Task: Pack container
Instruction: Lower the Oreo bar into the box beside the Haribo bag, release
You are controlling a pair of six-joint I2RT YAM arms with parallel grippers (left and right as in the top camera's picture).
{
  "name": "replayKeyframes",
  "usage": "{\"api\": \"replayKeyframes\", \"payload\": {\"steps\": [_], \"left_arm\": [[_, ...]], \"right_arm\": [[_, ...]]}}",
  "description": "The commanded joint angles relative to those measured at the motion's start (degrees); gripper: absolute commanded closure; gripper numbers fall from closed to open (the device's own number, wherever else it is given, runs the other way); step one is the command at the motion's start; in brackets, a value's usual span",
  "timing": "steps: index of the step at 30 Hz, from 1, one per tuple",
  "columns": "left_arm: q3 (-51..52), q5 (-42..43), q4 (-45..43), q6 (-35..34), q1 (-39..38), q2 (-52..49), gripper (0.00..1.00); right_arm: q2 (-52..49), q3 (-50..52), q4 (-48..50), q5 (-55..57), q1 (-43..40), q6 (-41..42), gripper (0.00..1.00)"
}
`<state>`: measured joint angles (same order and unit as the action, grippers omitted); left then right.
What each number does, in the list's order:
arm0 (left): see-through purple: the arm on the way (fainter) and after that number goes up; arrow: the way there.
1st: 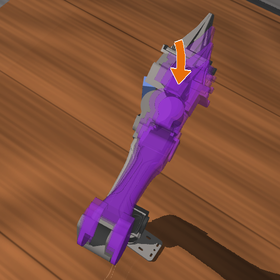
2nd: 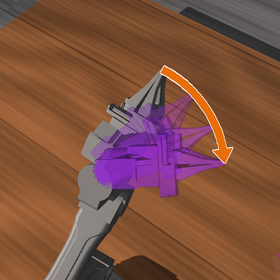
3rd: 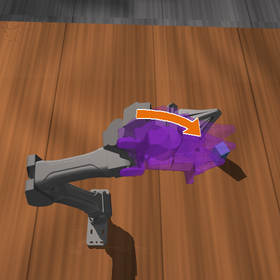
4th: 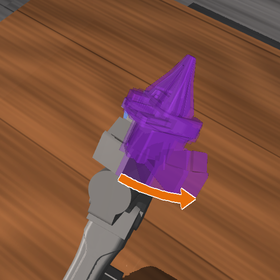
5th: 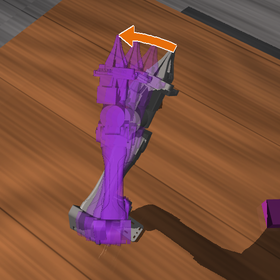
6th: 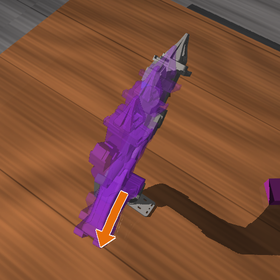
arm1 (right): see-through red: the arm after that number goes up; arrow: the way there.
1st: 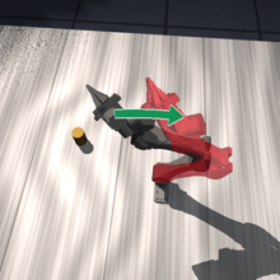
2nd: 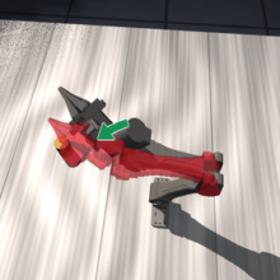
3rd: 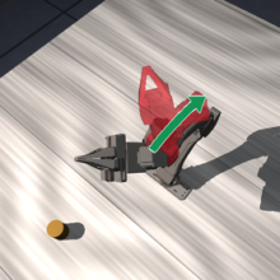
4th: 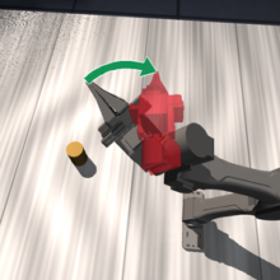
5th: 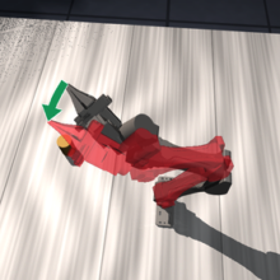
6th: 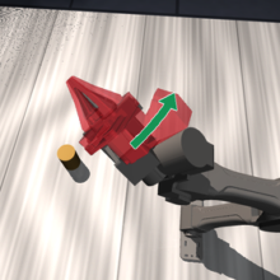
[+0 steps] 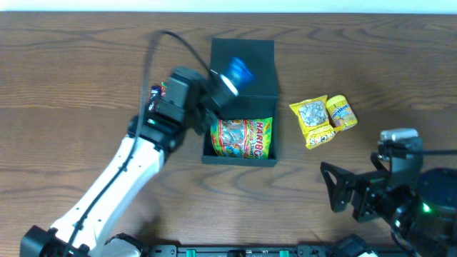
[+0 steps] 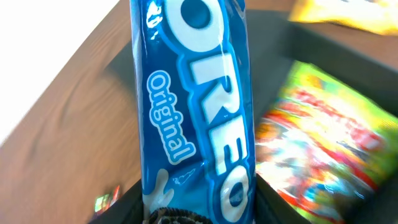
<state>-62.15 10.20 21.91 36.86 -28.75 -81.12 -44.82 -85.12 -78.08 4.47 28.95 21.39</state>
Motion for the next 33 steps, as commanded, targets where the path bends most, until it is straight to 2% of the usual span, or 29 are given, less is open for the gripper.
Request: {"api": "replayKeyframes", "payload": {"steps": [1,13,23,24,25,26,27,30,33], "left_arm": [[-0.59,3.04,1.03,19.56,-3.13,-1.27,0.94],[-0.59,1.16,-5.57,30.56,-4.63,-12.59,0.94],[-0.59,-1.92,-12.63,31.34,-4.15,-18.29,0.94],[-0.59,-2.69,-12.96,31.32,-4.15,-18.56,0.79],[-0.59,-3.89,-13.2,31.32,-4.17,-18.67,0.54],[-0.59,-5.79,-13.53,31.28,-4.15,-18.69,0.15],[-0.59,-8.63,-14.36,30.97,-4.17,-18.62,0.05],[-0.61,-17.66,-18.91,23.5,-4.28,-18.01,0.05],[-0.63,-22.6,-21.35,16.28,-4.31,-16.04,0.05]], "right_arm": [[0.61,0.11,-0.9,1.84,-0.48,-0.9,0.01],[0.63,0.11,-2.01,3.1,-0.48,-1.14,0.01],[0.61,0.11,-1.88,3.08,-0.48,-1.11,0.01],[0.61,0.11,-1.88,3.06,-0.48,-1.09,0.01],[0.61,0.11,-1.88,3.04,-0.48,-1.09,0.01],[0.61,0.11,-1.88,3.04,-0.48,-1.09,0.01],[0.63,0.11,-1.88,3.04,-0.48,-1.09,0.01],[0.63,0.11,-1.92,3.02,-0.48,-1.07,0.01],[0.63,0.11,-1.99,2.97,-0.48,-1.07,0.01]]}}
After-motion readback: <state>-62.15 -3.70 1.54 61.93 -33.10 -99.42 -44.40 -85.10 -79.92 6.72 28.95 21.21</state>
